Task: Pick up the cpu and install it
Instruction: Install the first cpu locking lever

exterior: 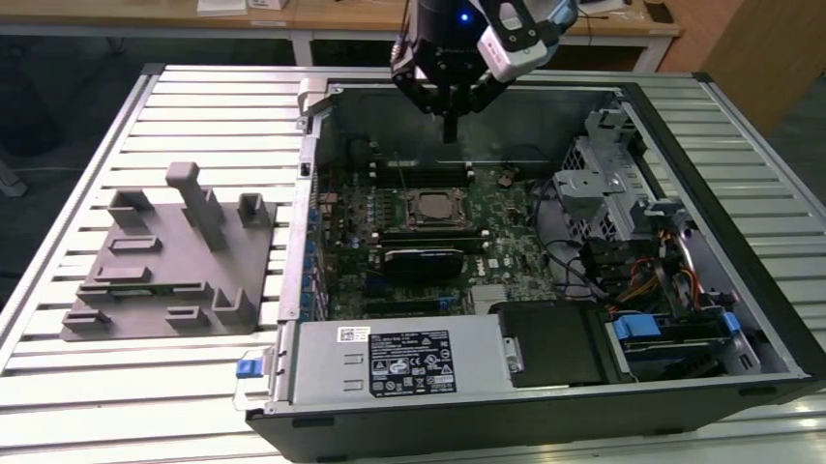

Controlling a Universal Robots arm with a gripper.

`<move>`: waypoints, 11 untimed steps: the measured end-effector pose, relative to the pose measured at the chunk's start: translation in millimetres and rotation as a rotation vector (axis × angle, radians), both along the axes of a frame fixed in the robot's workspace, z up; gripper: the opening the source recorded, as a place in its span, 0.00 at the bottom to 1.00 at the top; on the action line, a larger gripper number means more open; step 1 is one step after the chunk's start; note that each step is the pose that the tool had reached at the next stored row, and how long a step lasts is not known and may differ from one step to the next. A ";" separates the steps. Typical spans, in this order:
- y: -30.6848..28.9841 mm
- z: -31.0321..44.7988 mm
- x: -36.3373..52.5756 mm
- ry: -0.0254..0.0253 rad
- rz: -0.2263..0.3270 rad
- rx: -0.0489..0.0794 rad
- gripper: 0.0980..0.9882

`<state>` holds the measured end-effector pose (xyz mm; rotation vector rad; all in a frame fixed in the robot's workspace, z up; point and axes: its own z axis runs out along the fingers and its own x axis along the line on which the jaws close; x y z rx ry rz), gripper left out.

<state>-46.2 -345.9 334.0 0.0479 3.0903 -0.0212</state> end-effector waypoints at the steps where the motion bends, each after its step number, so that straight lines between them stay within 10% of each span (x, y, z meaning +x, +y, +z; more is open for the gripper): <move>1: 0.0 -0.3 0.0 0.0000 0.000 0.000 0.01; 11: 0.0 -3.7 0.0 -0.0001 0.000 0.000 0.01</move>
